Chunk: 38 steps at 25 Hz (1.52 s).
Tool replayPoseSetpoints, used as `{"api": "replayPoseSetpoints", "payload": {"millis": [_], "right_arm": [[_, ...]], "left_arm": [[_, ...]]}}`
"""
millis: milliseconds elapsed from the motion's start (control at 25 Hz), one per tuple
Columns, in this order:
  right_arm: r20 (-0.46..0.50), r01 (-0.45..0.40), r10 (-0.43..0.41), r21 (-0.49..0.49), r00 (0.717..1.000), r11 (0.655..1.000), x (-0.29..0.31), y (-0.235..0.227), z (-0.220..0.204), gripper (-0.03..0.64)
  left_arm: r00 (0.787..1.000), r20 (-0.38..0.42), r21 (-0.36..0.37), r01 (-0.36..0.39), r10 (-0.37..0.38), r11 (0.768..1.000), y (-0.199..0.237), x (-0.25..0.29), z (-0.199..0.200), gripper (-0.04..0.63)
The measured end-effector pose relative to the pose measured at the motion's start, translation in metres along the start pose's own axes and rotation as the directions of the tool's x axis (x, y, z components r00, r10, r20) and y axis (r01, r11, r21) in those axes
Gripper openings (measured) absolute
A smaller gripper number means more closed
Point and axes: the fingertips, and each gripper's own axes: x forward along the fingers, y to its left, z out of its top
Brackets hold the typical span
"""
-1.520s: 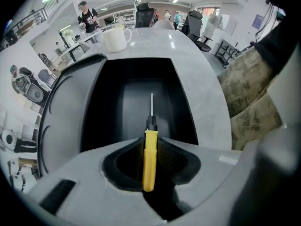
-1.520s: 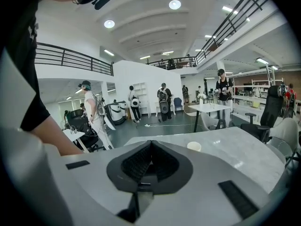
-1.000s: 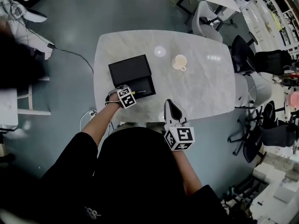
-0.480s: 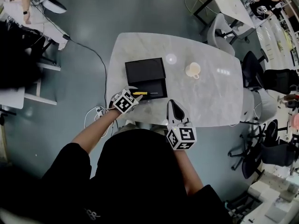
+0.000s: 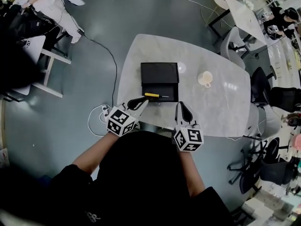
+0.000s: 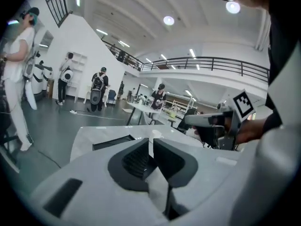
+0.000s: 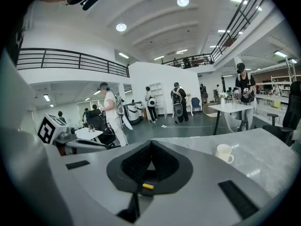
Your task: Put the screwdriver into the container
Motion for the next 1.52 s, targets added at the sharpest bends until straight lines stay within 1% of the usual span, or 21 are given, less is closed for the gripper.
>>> {"api": "replayPoseSetpoints", "payload": {"millis": [120,200,280,400,560,640,800,1000,1240,1400,1520], "right_arm": [[0.011,0.003,-0.003,-0.001,1.0,1.0,-0.004,0.003,0.006,0.008],[0.017,-0.003,0.002,0.007,1.0,1.0,-0.003,0.016,0.01,0.008],[0.027,-0.019,0.019,-0.002,0.999,1.0,-0.002,0.028,0.014,0.008],[0.035,-0.025,0.026,-0.04,0.999,0.999,-0.002,0.036,0.016,0.008],[0.051,-0.007,0.011,-0.081,0.999,0.997,-0.008,0.033,0.022,0.008],[0.067,0.004,0.002,-0.092,0.998,0.996,-0.01,0.029,0.029,0.008],[0.083,0.017,-0.009,-0.099,0.997,0.995,-0.013,0.024,0.037,0.008],[0.091,0.022,-0.014,-0.088,0.996,0.996,-0.016,0.021,0.04,0.008],[0.088,0.028,-0.021,-0.081,0.996,0.996,-0.019,0.017,0.038,0.008],[0.089,0.031,-0.024,-0.077,0.996,0.997,-0.02,0.013,0.037,0.008],[0.092,0.02,-0.013,-0.076,0.996,0.997,-0.018,0.02,0.039,0.008]], "left_arm": [[0.996,0.018,-0.037,-0.09,0.091,0.995,-0.003,-0.015,0.011,0.019],[0.992,0.043,-0.041,-0.117,0.119,0.992,-0.003,-0.03,0.023,0.017],[0.986,0.091,-0.014,-0.14,0.141,0.99,-0.002,-0.044,0.039,0.017],[0.973,0.152,0.021,-0.182,0.176,0.983,-0.001,-0.058,0.057,0.017],[0.96,0.191,0.056,-0.22,0.206,0.974,-0.002,-0.068,0.065,0.017],[0.957,0.201,0.075,-0.226,0.207,0.971,-0.003,-0.068,0.066,0.017],[0.957,0.207,0.067,-0.22,0.202,0.973,-0.004,-0.063,0.067,0.017],[0.959,0.209,0.087,-0.211,0.19,0.973,-0.01,-0.052,0.072,0.017],[0.962,0.2,0.147,-0.218,0.187,0.965,-0.015,-0.049,0.073,0.017],[0.967,0.196,0.13,-0.193,0.165,0.973,-0.021,-0.044,0.072,0.017],[0.967,0.194,0.124,-0.191,0.165,0.974,-0.018,-0.049,0.071,0.017]]}}
